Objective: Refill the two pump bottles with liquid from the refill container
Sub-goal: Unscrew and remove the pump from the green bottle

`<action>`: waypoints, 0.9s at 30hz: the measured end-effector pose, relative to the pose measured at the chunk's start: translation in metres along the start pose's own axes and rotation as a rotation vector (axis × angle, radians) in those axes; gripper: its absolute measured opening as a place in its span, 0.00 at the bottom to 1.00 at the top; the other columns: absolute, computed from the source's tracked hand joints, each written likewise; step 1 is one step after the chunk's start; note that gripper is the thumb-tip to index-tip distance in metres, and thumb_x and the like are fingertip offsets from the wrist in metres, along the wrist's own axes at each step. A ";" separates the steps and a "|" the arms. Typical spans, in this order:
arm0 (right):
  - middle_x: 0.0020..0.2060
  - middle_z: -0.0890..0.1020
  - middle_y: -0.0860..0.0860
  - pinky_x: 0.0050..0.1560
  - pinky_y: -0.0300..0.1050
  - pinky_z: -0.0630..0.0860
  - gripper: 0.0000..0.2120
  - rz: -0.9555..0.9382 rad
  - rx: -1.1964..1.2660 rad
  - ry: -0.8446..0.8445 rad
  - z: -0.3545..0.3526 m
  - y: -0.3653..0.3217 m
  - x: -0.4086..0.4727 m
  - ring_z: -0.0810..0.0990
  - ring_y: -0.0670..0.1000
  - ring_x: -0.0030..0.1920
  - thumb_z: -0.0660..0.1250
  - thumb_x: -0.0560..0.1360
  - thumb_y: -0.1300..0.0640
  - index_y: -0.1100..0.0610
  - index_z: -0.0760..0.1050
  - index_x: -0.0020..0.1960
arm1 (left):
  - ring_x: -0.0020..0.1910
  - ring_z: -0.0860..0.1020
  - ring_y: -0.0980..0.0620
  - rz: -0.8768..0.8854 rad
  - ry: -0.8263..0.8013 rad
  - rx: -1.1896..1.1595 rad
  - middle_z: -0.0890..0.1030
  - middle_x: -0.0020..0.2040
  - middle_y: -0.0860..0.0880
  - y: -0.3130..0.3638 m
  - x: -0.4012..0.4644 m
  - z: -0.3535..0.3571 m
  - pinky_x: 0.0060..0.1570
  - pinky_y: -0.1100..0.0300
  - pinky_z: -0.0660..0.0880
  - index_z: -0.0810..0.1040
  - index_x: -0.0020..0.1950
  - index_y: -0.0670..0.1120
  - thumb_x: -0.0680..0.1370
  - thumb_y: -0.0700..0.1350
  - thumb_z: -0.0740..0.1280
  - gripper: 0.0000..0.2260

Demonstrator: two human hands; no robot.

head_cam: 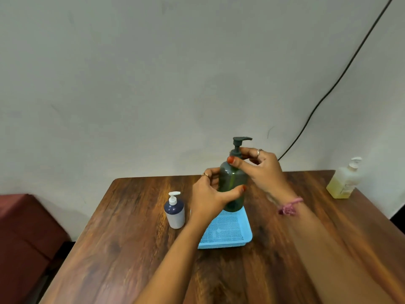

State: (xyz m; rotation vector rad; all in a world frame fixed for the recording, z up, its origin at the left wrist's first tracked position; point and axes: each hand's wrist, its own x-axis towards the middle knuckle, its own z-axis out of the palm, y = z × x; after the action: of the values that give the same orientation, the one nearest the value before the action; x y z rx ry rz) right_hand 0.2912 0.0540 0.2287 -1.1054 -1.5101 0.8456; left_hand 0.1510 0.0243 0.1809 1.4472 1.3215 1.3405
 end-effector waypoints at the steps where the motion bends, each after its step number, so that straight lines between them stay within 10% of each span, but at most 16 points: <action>1: 0.46 0.85 0.48 0.60 0.55 0.75 0.16 -0.013 0.025 -0.029 -0.007 -0.002 0.001 0.82 0.49 0.52 0.74 0.64 0.44 0.50 0.83 0.49 | 0.47 0.81 0.65 0.009 -0.004 -0.004 0.82 0.49 0.59 0.004 0.000 0.003 0.47 0.67 0.78 0.74 0.53 0.56 0.62 0.50 0.80 0.24; 5: 0.51 0.84 0.51 0.61 0.47 0.75 0.13 0.043 0.190 -0.236 -0.037 -0.018 0.006 0.82 0.49 0.55 0.69 0.72 0.56 0.55 0.80 0.56 | 0.48 0.81 0.64 0.041 -0.018 -0.009 0.81 0.51 0.59 0.021 -0.001 0.013 0.46 0.70 0.77 0.74 0.58 0.53 0.65 0.45 0.80 0.24; 8: 0.55 0.82 0.47 0.62 0.47 0.74 0.20 -0.014 -0.031 -0.286 -0.055 -0.034 0.012 0.79 0.46 0.57 0.68 0.70 0.47 0.52 0.76 0.60 | 0.48 0.79 0.65 0.062 0.007 -0.005 0.79 0.50 0.61 0.032 -0.001 0.021 0.44 0.73 0.76 0.73 0.58 0.52 0.67 0.44 0.79 0.24; 13: 0.41 0.79 0.44 0.41 0.34 0.74 0.23 -0.136 -0.329 -0.100 -0.059 -0.059 0.019 0.78 0.43 0.41 0.75 0.65 0.41 0.53 0.75 0.52 | 0.51 0.77 0.61 0.086 0.039 0.033 0.76 0.52 0.61 0.046 -0.001 0.033 0.43 0.74 0.76 0.70 0.58 0.55 0.67 0.47 0.79 0.25; 18: 0.52 0.83 0.48 0.58 0.40 0.76 0.17 -0.020 -0.121 -0.376 -0.084 -0.071 0.028 0.81 0.44 0.53 0.72 0.71 0.61 0.56 0.76 0.60 | 0.50 0.76 0.62 0.093 0.072 0.010 0.76 0.52 0.59 0.051 0.001 0.039 0.41 0.76 0.75 0.71 0.58 0.53 0.68 0.44 0.78 0.24; 22: 0.49 0.81 0.47 0.53 0.41 0.77 0.24 -0.026 -0.206 -0.287 -0.079 -0.070 0.032 0.80 0.45 0.50 0.76 0.67 0.49 0.53 0.74 0.59 | 0.51 0.76 0.62 0.100 0.088 0.021 0.77 0.53 0.58 0.054 0.004 0.045 0.41 0.77 0.74 0.71 0.59 0.53 0.67 0.45 0.79 0.25; 27: 0.49 0.84 0.51 0.60 0.45 0.74 0.21 0.055 -0.013 -0.328 -0.085 -0.068 0.033 0.81 0.49 0.54 0.69 0.72 0.65 0.55 0.72 0.62 | 0.53 0.77 0.59 0.096 0.075 0.015 0.78 0.56 0.54 0.053 0.004 0.051 0.44 0.74 0.76 0.72 0.60 0.52 0.67 0.46 0.79 0.25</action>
State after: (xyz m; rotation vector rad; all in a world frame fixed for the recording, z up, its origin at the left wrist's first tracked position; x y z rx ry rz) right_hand 0.3584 0.0605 0.3204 -1.0581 -1.7618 1.0967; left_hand 0.2106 0.0240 0.2237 1.5003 1.3270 1.4627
